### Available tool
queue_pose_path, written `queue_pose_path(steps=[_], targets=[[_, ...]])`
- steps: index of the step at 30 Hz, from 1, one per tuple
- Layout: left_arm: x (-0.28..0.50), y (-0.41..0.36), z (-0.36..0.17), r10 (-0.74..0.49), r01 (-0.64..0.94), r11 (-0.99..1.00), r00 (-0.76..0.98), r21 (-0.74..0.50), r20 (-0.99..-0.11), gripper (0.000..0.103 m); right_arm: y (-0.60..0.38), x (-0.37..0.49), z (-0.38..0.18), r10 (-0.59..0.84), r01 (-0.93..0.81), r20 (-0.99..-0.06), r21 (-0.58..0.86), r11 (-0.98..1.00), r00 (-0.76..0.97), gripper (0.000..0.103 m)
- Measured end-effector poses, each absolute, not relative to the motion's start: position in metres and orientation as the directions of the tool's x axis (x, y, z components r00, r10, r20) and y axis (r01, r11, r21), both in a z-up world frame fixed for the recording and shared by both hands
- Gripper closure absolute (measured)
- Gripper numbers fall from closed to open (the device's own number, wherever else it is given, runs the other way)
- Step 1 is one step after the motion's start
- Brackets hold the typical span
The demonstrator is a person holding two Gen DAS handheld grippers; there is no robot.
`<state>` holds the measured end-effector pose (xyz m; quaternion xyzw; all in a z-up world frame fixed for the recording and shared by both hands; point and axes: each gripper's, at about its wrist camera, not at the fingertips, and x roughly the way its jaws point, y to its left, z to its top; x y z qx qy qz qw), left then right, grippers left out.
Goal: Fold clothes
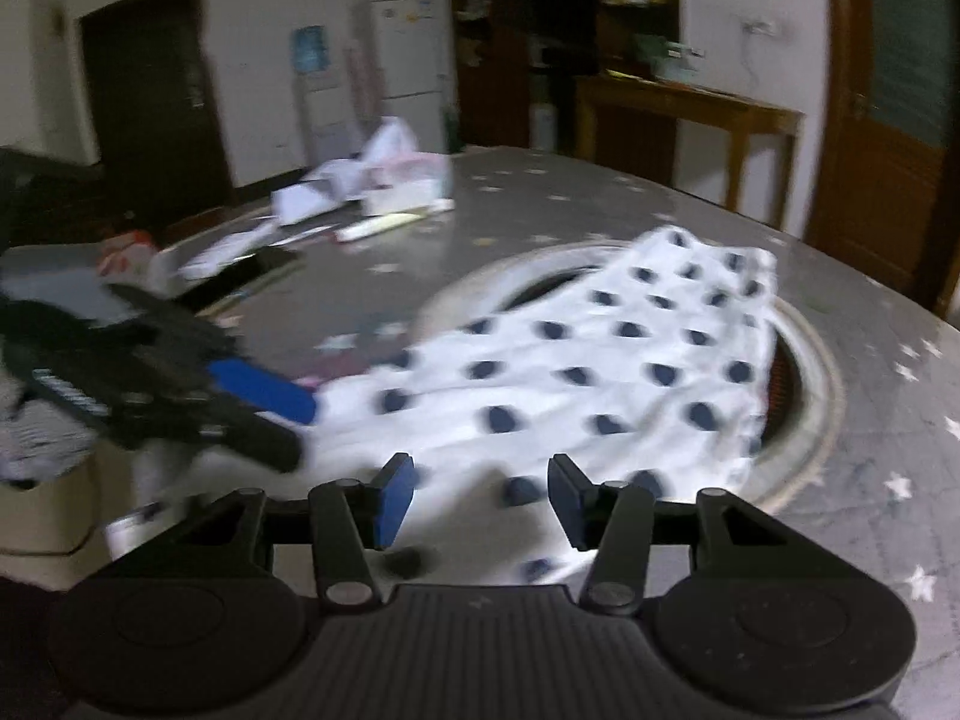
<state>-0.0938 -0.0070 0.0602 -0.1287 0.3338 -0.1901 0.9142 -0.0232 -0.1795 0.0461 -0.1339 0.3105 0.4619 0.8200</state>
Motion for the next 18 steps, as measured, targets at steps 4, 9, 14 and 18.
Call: queue_pose_path(steps=[4, 9, 14, 18], targets=[[-0.106, -0.014, 0.053, -0.419, 0.284, 0.906, 0.696, -0.312, -0.583, 0.061, -0.174, -0.049, 0.044, 0.702, -0.873, -0.633, 0.083, 0.481, 0.327, 0.053], [-0.114, -0.021, 0.049, -0.389, 0.294, 0.921, 0.696, -0.256, -0.604, 0.062, -0.171, -0.064, 0.025, 0.666, -0.88, -0.68, 0.065, 0.471, 0.306, 0.053], [-0.115, -0.019, 0.061, -0.391, 0.296, 0.92, 0.715, -0.256, -0.579, 0.062, -0.177, -0.063, 0.032, 0.674, -0.877, -0.669, 0.071, 0.476, 0.311, 0.053], [-0.111, -0.019, 0.068, -0.398, 0.3, 0.917, 0.729, -0.263, -0.556, 0.059, -0.184, -0.036, 0.046, 0.677, -0.852, -0.646, 0.079, 0.518, 0.352, 0.052]])
